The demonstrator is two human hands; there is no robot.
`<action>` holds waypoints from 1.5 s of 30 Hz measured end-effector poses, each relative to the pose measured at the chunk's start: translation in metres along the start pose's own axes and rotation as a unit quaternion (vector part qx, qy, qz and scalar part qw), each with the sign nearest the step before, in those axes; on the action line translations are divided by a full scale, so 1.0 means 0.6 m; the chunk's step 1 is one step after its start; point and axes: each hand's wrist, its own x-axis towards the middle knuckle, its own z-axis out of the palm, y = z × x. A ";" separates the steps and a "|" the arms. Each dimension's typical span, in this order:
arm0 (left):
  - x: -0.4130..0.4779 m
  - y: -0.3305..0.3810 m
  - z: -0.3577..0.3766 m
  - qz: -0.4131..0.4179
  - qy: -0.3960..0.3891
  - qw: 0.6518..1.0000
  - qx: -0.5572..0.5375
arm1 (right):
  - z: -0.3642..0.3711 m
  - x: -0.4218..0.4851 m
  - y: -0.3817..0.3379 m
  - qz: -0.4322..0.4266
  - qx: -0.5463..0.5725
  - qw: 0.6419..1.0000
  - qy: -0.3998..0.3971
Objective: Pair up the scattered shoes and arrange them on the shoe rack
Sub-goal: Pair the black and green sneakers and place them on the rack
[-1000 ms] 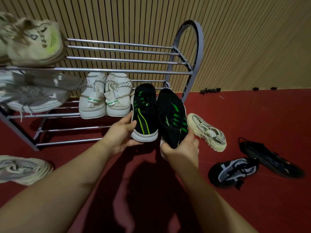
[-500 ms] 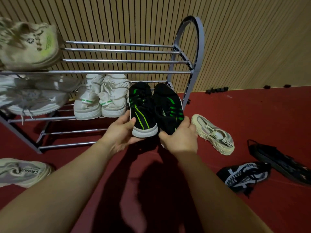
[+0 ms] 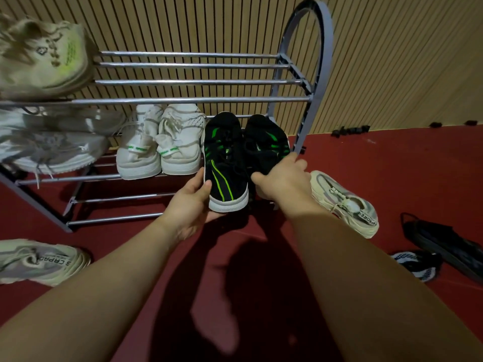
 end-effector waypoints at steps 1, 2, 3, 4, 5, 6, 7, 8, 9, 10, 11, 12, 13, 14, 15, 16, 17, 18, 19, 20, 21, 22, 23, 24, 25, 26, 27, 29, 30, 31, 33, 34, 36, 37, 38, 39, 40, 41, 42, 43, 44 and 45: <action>0.000 -0.002 -0.001 0.000 0.001 1.000 -0.001 | 0.003 0.002 0.001 -0.003 -0.010 1.000 0.001; 0.000 -0.003 -0.001 0.002 0.003 1.000 -0.005 | 0.006 0.002 0.005 -0.009 -0.019 1.000 0.001; 0.001 -0.002 0.001 0.006 0.006 1.000 -0.012 | 0.011 0.001 0.012 -0.017 -0.023 1.000 0.002; 0.003 -0.001 0.004 0.010 0.011 1.000 -0.019 | 0.016 0.000 0.020 -0.026 -0.023 0.999 0.002; 0.006 0.001 0.010 0.012 0.014 0.999 -0.026 | 0.019 -0.001 0.028 -0.037 -0.021 0.999 0.002; 0.010 0.003 0.016 0.014 0.016 0.999 -0.031 | 0.019 0.000 0.034 -0.048 -0.018 0.999 0.002; 0.015 0.006 0.023 0.017 0.017 0.999 -0.033 | 0.018 0.002 0.037 -0.057 -0.013 0.998 0.003; 0.019 0.007 0.027 0.021 0.018 0.999 -0.031 | 0.016 0.005 0.038 -0.064 -0.006 0.998 0.005; 0.024 0.008 0.030 0.025 0.021 0.999 -0.028 | 0.015 0.006 0.038 -0.069 0.003 0.998 0.008; 0.029 0.008 0.031 0.028 0.025 0.999 -0.025 | 0.015 0.008 0.038 -0.072 0.017 0.997 0.012; 0.033 0.008 0.031 0.031 0.029 0.999 -0.020 | 0.018 0.008 0.039 -0.073 0.033 0.997 0.018; 0.036 0.006 0.031 0.033 0.034 0.999 -0.014 | 0.021 0.007 0.041 -0.075 0.050 0.996 0.026; 0.039 0.005 0.031 0.035 0.037 0.999 -0.009 | 0.025 0.007 0.044 -0.078 0.068 0.994 0.033; 0.042 0.003 0.031 0.036 0.041 0.998 -0.007 | 0.029 0.006 0.047 -0.080 0.083 0.993 0.040; 0.043 0.002 0.031 0.037 0.044 0.998 -0.009 | 0.032 0.006 0.049 -0.082 0.096 0.991 0.045; 0.043 0.001 0.031 0.038 0.046 0.998 -0.011 | 0.034 0.008 0.050 -0.084 0.104 0.990 0.049; 0.042 0.000 0.032 0.040 0.043 0.998 -0.013 | 0.035 0.011 0.049 -0.086 0.109 0.989 0.051; 0.041 0.000 0.031 0.040 0.037 0.998 -0.013 | 0.034 0.015 0.048 -0.087 0.109 0.989 0.051; 0.041 -0.001 0.030 0.040 0.032 0.999 -0.012 | 0.034 0.020 0.046 -0.090 0.105 0.989 0.053; 0.042 -0.001 0.030 0.041 0.028 0.999 -0.009 | 0.031 0.026 0.044 -0.094 0.095 0.989 0.056; 0.043 -0.002 0.030 0.042 0.027 0.999 -0.007 | 0.027 0.032 0.040 -0.099 0.082 0.990 0.061; 0.045 -0.003 0.029 0.043 0.026 0.999 -0.007 | 0.023 0.040 0.036 -0.104 0.067 0.990 0.062; 0.046 -0.005 0.029 0.044 0.027 0.999 -0.010 | 0.020 0.047 0.031 -0.106 0.056 0.991 0.058; 0.048 -0.007 0.029 0.047 0.026 0.998 -0.014 | 0.018 0.052 0.026 -0.102 0.050 0.992 0.049; 0.048 -0.009 0.028 0.049 0.024 0.998 -0.017 | 0.020 0.056 0.021 -0.095 0.051 0.993 0.040; 0.048 -0.012 0.027 0.051 0.021 0.998 -0.018 | 0.023 0.058 0.020 -0.089 0.058 0.994 0.036; 0.047 -0.013 0.025 0.050 0.016 0.998 -0.019 | 0.029 0.058 0.021 -0.089 0.070 0.993 0.039; 0.040 -0.016 0.018 0.042 -0.010 0.999 0.004 | 0.039 0.053 0.033 -0.099 0.111 0.988 0.049; 0.036 -0.018 0.013 0.038 -0.029 0.998 0.031 | 0.040 0.051 0.041 -0.108 0.130 0.985 0.045; 0.030 -0.017 0.011 0.037 -0.052 0.996 0.066 | 0.039 0.049 0.050 -0.119 0.146 0.982 0.034; 0.025 -0.015 0.010 0.059 -0.073 0.982 0.161 | 0.030 0.046 0.069 -0.142 0.179 0.974 0.007; 0.027 -0.012 0.010 0.079 -0.058 0.973 0.208 | 0.026 0.046 0.078 -0.150 0.192 0.970 -0.004; 0.036 -0.004 0.014 0.106 0.003 0.951 0.291 | 0.025 0.044 0.092 -0.165 0.188 0.968 -0.008; 0.041 -0.003 0.017 0.113 0.031 0.940 0.319 | 0.028 0.044 0.096 -0.172 0.177 0.969 0.003; 0.046 -0.005 0.020 0.120 0.055 0.932 0.338 | 0.031 0.043 0.098 -0.181 0.169 0.969 0.020; 0.049 -0.008 0.023 0.128 0.071 0.925 0.350 | 0.035 0.043 0.099 -0.193 0.169 0.966 0.039; 0.054 -0.015 0.023 0.137 0.083 0.920 0.358 | 0.038 0.043 0.099 -0.205 0.172 0.962 0.056; 0.055 -0.020 0.025 0.147 0.092 0.917 0.360 | 0.040 0.043 0.099 -0.219 0.175 0.957 0.072; 0.057 -0.027 0.025 0.157 0.098 0.916 0.357 | 0.039 0.045 0.099 -0.233 0.173 0.953 0.088; 0.058 -0.032 0.023 0.167 0.100 0.915 0.353 | 0.036 0.049 0.099 -0.249 0.164 0.949 0.102; 0.057 -0.036 0.022 0.177 0.099 0.916 0.347 | 0.034 0.052 0.098 -0.264 0.148 0.946 0.114; 0.058 -0.037 0.022 0.185 0.096 0.918 0.338 | 0.034 0.056 0.098 -0.274 0.133 0.945 0.121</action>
